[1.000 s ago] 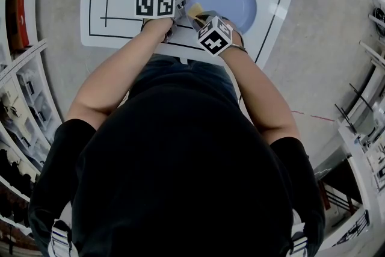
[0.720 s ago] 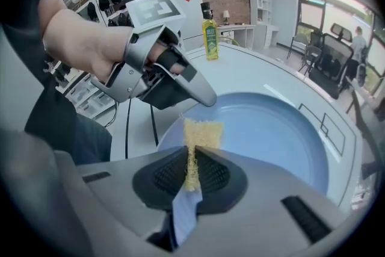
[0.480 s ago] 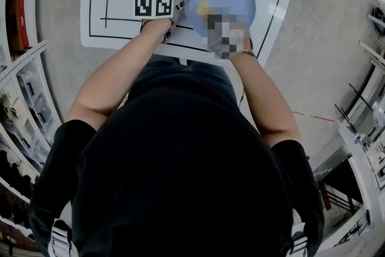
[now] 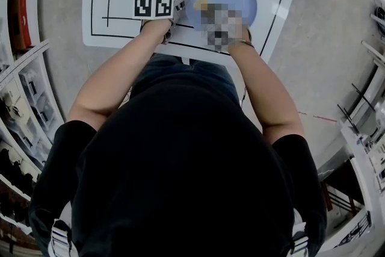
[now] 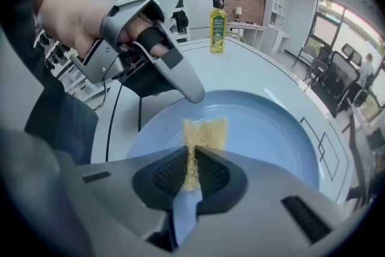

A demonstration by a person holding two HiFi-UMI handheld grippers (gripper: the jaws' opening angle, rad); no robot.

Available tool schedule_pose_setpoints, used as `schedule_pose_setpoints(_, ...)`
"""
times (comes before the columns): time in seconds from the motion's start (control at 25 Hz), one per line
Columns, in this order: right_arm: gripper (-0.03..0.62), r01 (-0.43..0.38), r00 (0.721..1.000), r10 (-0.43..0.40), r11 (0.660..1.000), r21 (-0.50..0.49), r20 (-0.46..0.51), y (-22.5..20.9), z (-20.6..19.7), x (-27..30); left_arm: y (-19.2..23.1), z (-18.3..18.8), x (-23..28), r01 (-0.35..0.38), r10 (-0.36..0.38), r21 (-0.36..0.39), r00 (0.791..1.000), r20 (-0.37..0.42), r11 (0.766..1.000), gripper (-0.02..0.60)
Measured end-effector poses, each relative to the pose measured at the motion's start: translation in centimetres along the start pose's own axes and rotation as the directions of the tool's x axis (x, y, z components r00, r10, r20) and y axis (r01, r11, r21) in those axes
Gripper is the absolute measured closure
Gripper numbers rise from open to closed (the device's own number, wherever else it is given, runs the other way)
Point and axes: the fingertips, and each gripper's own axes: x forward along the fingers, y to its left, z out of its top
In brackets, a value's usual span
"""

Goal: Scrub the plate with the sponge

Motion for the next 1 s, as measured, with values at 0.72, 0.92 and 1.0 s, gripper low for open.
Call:
schedule_pose_setpoints(0.72,0.565,0.106,0.994,-0.107,0.990,0.096,0.005,-7.1,-0.2,-0.7,0.3,-0.6,-0.8,0.023,-0.021,-0.062,0.999,0.033,0.998,0.554)
schedule_pose_setpoints(0.92,0.565,0.146,0.989,-0.146,0.976,0.160,-0.015,-8.8,-2.9,-2.0,0.2,0.0,-0.8,0.018,-0.014,-0.074,0.998,0.056,0.997,0.554)
schedule_pose_setpoints(1.0,0.565,0.158,0.987,-0.155,0.972,0.174,-0.029,-9.0,-4.0,-2.5,0.2,0.1,-0.8,0.016,-0.012,-0.069,0.998,0.057,0.997,0.554)
